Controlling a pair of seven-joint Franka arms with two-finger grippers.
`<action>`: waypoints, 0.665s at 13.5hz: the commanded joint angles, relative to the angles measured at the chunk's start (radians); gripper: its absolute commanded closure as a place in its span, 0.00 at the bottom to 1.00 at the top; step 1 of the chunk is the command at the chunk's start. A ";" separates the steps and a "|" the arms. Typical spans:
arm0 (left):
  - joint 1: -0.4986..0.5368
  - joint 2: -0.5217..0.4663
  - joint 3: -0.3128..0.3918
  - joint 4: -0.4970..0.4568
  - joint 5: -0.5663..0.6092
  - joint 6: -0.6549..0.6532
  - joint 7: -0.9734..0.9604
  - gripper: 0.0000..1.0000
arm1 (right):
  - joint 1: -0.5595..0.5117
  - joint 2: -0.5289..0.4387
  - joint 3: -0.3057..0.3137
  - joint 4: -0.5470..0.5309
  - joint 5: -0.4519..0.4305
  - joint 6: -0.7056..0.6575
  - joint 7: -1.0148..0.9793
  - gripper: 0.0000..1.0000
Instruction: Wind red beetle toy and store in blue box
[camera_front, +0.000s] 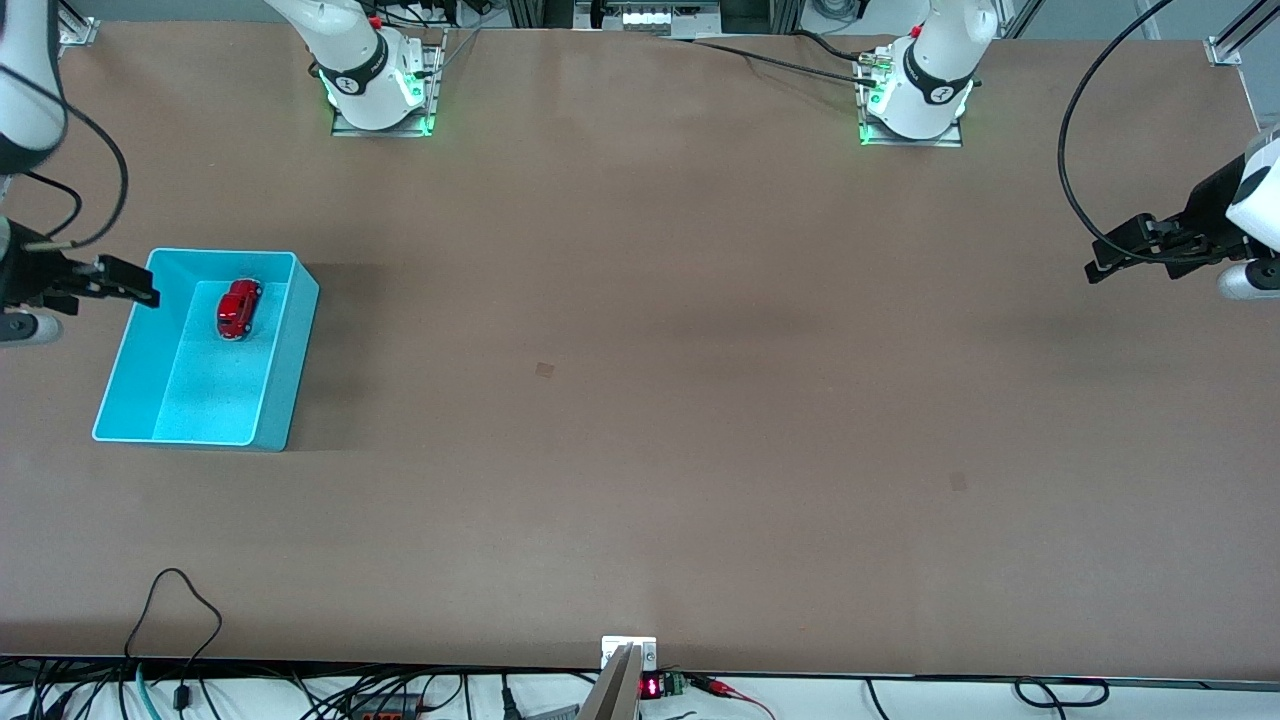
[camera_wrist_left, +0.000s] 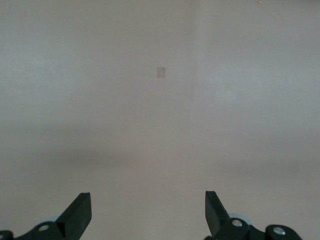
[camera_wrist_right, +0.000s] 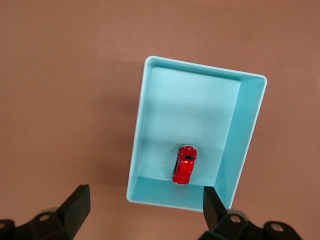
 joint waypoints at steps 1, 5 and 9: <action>0.005 -0.015 -0.005 -0.015 -0.007 0.010 0.014 0.00 | -0.005 -0.047 0.022 0.048 0.014 -0.107 -0.002 0.00; 0.001 -0.017 -0.009 -0.013 -0.007 0.012 0.014 0.00 | 0.002 -0.098 0.023 0.048 0.011 -0.139 0.001 0.00; 0.003 -0.015 -0.009 -0.013 -0.007 0.012 0.014 0.00 | 0.001 -0.096 0.022 0.048 0.013 -0.131 -0.001 0.00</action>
